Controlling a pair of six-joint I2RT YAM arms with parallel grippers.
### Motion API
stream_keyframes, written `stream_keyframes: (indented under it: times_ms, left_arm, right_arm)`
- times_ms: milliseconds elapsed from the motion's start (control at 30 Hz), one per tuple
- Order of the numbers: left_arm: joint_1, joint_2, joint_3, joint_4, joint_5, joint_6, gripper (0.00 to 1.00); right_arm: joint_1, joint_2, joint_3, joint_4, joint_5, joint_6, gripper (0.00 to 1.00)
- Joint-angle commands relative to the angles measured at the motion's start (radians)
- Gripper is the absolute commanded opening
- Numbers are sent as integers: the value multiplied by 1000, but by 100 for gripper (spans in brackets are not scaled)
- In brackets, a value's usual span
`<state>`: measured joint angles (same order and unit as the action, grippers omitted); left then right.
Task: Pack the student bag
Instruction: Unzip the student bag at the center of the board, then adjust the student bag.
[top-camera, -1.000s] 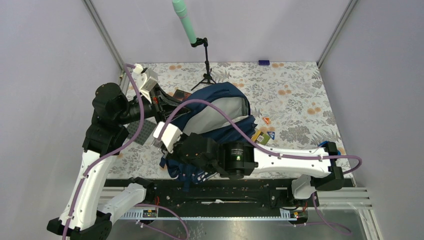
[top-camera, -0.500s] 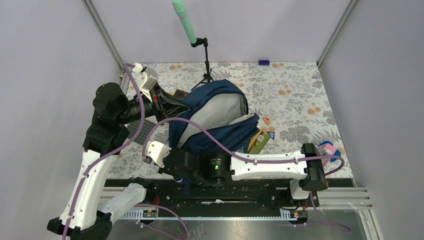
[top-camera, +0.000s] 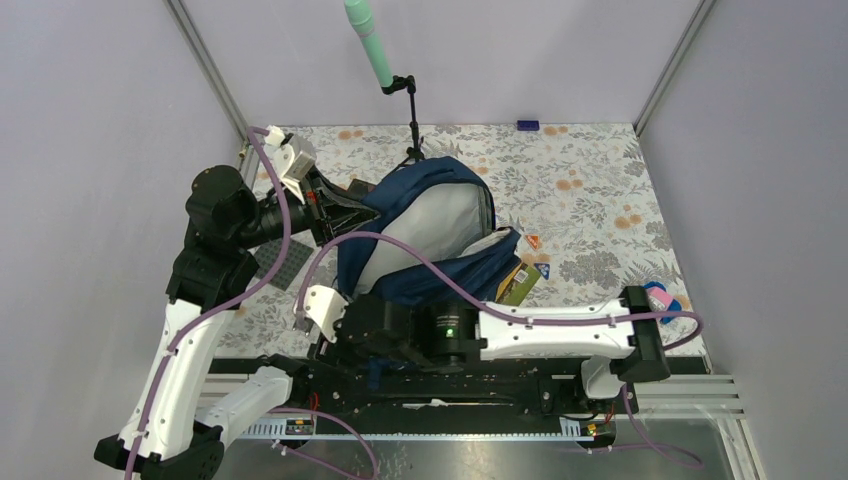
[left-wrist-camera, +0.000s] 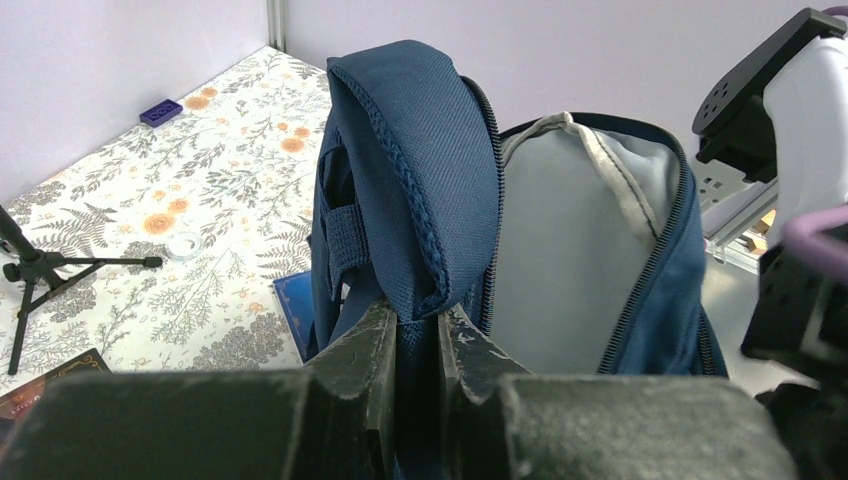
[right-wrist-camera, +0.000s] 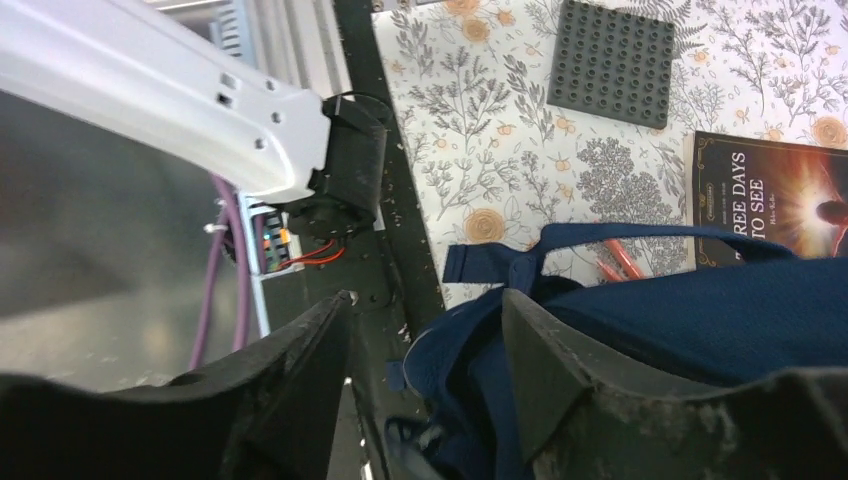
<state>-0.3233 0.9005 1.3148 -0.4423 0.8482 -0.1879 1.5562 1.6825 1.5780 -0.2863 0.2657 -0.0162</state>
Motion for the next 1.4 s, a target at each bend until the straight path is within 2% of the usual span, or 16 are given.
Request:
stream_keyframes:
  times_ms: [0,167,267,433,533,600,767,900,1000,1133,1267,1367]
  left_arm:
    - [5,-19,-4,111,-43,23,0]
    - [4,2,21,101,-68,22,0]
    - [4,17,33,79,-109,25,0]
    - [4,24,19,80,-149,26,0]
    - [4,27,11,96,-137,12,0]
    - [4,22,-5,130,-121,-4,0]
    - [4,20,-2,151,-127,-15,0]
    - [4,20,9,167,-150,-25,0]
    - [4,9,19,248,-114,-76,0]
    - [4,9,45,326,-69,-144,0]
    - [4,27,62,346,-47,-174,0]
    - [4,35,63,354,-34,-188,0]
  right_arm:
    - [5,-143,100,-99,-87,40,66]
    - [5,-270,137,-205,-19,47,74]
    - [3,-359,144,-242,102,66,86]
    - [0,-463,175,-273,234,22,94]
    - [-40,-486,180,-280,329,-26,95]
    - [-114,-495,173,-299,321,-7,95]
    - [-302,-543,87,-303,310,89,97]
    - [-379,-589,25,-304,345,197,98]
    - [-390,-614,-23,-280,371,260,97]
    - [-390,-614,-50,-290,385,362,91]
    - [-390,-630,-99,-303,379,465,79]
    - [-390,-641,-131,-301,355,513,43]
